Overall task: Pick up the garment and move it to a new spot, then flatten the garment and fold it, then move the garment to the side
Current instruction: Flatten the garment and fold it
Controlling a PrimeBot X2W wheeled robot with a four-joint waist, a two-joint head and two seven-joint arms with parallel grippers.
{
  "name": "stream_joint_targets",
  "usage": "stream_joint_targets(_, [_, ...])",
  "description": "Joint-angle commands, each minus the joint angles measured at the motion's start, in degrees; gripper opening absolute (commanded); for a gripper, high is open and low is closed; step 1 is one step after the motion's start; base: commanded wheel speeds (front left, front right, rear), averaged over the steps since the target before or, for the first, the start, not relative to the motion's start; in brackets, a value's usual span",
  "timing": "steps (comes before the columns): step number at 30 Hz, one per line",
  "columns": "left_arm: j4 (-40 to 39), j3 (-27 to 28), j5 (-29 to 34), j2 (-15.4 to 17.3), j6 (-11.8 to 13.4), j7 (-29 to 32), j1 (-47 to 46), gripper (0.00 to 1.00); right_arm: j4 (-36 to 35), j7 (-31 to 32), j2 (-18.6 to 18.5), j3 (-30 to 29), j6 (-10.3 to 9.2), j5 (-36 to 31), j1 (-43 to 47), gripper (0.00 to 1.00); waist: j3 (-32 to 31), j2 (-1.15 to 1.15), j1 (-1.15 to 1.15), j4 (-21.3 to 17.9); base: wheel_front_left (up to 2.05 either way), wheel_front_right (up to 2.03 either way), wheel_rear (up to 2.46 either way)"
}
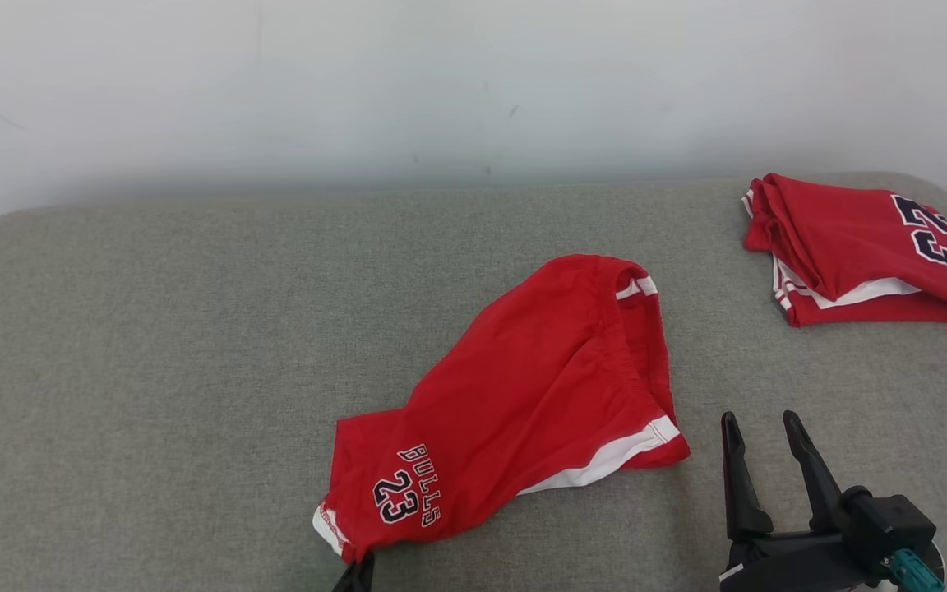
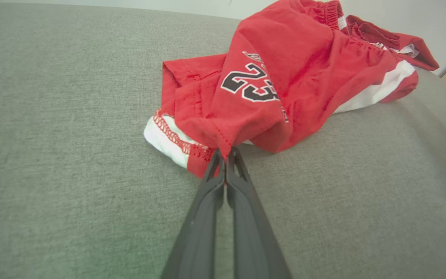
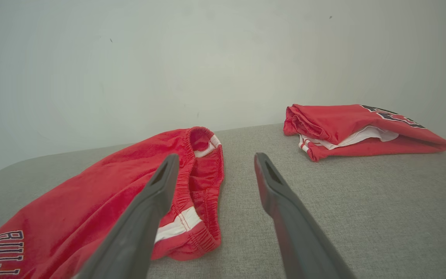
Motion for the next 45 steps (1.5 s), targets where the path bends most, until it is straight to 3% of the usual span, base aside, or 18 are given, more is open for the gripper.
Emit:
stream_joint_targets(1, [-0.50,-0.36,-0.42,0.15,0.08,-0.19,-0.67,0.00,-0.08,-0.09,0.14,-0.03,-0.12,-0.16,0.17,1.00,-0.21,0.00,0.00,0.26,0.00,0.00,0.00])
stream_joint_targets(6, [-5.06,-4.01,-2.01,1.85,0.08,-0.19,1.61,0.00,-0.05,-0.09,0.17,-0.41,-0.12,0.04,1.36,1.00,-0.70,0.00,0.00,1.59,0.00,0.00,0.00])
stream_joint_targets(15, [-15.79,-15.40,-5.54,12.27,0.08,-0.12,7.44,0.00,0.20,-0.09,0.20,-0.72,-0.12,0.27,1.73,1.00,0.08,0.00,0.00,4.33,0.00,0.00,0.00])
stream_joint_targets(20, [-17.80,-15.73,-7.54,15.37,0.10,0.34,7.85,0.00,0.54,-0.09,0.21,-0.31,-0.12,0.21,0.92,1.00,0.73,0.00,0.00,4.51,0.00,0.00,0.00])
stream_joint_targets(29, [-14.98,-12.18,-8.19,14.46,0.34,-0.08,1.38,0.00,2.21,-0.09,0.03,0.50,-0.12,0.24,0.12,1.00,0.75,0.00,0.00,2.71,0.00,0.00,0.00])
stream_joint_targets(42, [-0.16,-7.61,-8.92,14.55,0.08,-0.24,-11.97,0.00,4.00,-0.09,-0.86,0.61,-0.12,0.26,-1.27,1.00,2.17,0.00,0.00,-1.12,0.00,0.00,0.00])
stream_joint_targets(44, [0.22,-7.26,-8.84,14.06,0.06,-0.24,-12.42,0.56,4.11,-0.09,-0.75,0.47,-0.12,0.09,-0.94,1.00,2.06,0.00,0.00,-1.06,0.00,0.00,0.00])
stream_joint_targets(45, [0.28,-6.88,-9.00,13.75,0.05,-0.24,-12.22,1.00,4.21,-0.09,-0.71,0.38,-0.12,0.10,-0.79,1.00,1.95,0.00,0.00,-0.92,0.00,0.00,0.00])
